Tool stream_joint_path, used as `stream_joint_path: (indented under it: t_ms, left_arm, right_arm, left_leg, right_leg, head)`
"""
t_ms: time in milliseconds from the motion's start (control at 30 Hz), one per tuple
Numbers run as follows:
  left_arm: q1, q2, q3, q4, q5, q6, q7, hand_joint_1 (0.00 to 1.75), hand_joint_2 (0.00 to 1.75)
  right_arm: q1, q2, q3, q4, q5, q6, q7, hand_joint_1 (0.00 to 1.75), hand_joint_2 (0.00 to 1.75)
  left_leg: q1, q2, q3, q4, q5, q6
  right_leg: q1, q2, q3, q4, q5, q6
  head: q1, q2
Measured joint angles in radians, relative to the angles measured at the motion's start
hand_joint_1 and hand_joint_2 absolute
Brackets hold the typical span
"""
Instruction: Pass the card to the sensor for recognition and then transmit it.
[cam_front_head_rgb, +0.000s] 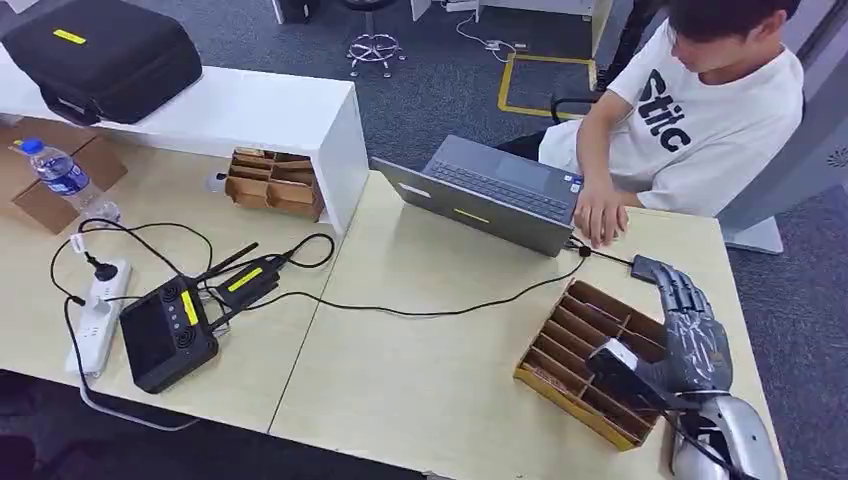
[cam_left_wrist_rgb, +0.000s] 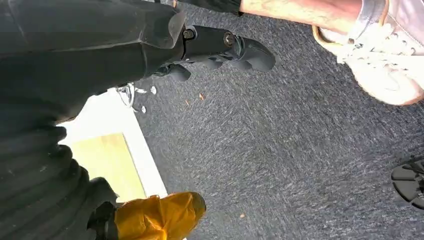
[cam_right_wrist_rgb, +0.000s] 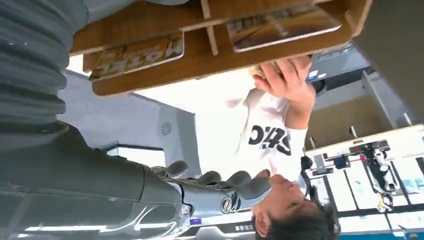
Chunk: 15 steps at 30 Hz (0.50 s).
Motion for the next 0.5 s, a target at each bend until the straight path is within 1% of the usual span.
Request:
stream_joint_path:
  t_ms: [500]
  left_arm:
    - [-0.001, 0.0, 0.0, 0.0, -0.008, -0.001, -0.003, 0.0, 1.75]
  right_arm:
    - [-0.026, 0.003, -0.07, 0.061, 0.019, -0.004, 0.002, 0.0, 1.75]
  left_leg:
    - [0.0, 0.0, 0.0, 0.0, 0.0, 0.0]
  right_leg:
    - [0.0, 0.0, 0.0, 0.0, 0.0, 0.0]
  head:
    - [0.0, 0.0]
